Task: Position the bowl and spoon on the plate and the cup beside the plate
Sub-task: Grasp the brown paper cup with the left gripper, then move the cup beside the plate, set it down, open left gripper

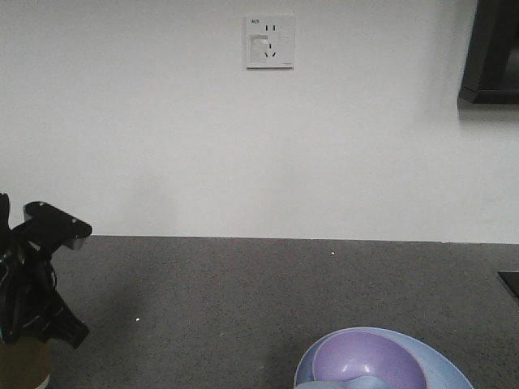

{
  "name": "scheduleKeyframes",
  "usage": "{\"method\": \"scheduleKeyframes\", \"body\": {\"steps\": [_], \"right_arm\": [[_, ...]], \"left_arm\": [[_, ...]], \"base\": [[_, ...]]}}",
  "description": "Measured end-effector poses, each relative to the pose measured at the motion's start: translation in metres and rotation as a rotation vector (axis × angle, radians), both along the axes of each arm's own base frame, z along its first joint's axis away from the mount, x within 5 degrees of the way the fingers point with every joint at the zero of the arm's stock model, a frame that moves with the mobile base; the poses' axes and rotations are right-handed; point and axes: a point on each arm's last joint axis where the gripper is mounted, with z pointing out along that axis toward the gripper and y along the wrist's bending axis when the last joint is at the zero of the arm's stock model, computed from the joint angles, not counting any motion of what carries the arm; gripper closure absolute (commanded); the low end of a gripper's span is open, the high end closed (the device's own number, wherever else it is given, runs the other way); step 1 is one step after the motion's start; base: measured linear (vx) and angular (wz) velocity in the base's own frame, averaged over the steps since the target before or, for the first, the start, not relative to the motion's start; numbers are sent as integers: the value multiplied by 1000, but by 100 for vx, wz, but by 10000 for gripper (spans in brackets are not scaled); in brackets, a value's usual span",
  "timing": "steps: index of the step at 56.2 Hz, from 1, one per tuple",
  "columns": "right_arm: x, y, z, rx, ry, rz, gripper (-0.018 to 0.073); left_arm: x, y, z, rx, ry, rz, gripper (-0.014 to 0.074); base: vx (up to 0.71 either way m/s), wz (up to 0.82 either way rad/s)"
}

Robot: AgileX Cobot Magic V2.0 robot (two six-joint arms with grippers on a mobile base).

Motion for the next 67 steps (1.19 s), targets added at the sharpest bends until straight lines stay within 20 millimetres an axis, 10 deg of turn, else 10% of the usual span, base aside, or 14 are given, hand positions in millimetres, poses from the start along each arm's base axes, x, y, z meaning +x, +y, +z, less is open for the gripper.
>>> {"method": "scheduleKeyframes", "body": {"steps": [20,43,67], "right_arm": [[0,0,0,0,-1,0,568],[0,0,0,0,0,0,568],[0,0,0,-2,0,-1,568]], "left_arm": [[-13,-86,63,-191,-142,-275,600],[-16,-192,7,-179,17,-484,600],[-18,-209,-12,-151,56,-511,547]], "base": [[0,0],[0,0],[0,0]]}}
